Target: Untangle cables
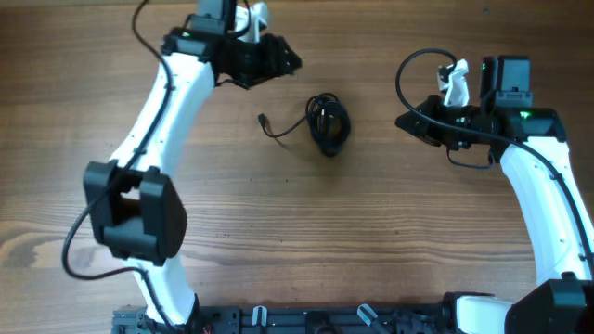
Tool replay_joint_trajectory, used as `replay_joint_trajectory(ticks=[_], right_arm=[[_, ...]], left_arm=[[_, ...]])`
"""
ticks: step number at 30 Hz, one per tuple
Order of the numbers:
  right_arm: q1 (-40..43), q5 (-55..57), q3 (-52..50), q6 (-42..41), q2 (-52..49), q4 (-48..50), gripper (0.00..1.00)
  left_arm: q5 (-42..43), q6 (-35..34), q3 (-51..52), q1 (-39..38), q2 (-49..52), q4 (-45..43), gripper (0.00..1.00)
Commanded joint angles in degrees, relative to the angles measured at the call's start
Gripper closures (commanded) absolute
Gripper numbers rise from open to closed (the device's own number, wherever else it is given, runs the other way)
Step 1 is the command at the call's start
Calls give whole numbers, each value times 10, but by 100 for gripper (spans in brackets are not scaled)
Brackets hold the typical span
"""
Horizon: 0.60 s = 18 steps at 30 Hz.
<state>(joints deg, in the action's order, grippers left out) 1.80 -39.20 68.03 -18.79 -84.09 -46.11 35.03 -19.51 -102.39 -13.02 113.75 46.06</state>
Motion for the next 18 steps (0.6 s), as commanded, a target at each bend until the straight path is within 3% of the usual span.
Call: replay_joint_trajectory(ticks=[1,3,6,9,13,18], right_arm=[[-1,-5,12,1,11,-1,96],[-1,37,12,-7,11,-6,92],[0,86,12,-7,11,-25,74],[0,143,12,-13,11,-28,62],[0,245,10,-58,11,-14,58],[0,259,9,-53,0,30,55]], left_arm=[[11,46,-11,-17,-19,27,44],[-9,46,-11,-30,-19,27,39],[-45,45,-11,-49,-15,32,37],[-56,45,-10,-80,-5,44,37],[-146,9,-10,-128,-3,45,37],[-282,-35,-10,-153,39,11,44]])
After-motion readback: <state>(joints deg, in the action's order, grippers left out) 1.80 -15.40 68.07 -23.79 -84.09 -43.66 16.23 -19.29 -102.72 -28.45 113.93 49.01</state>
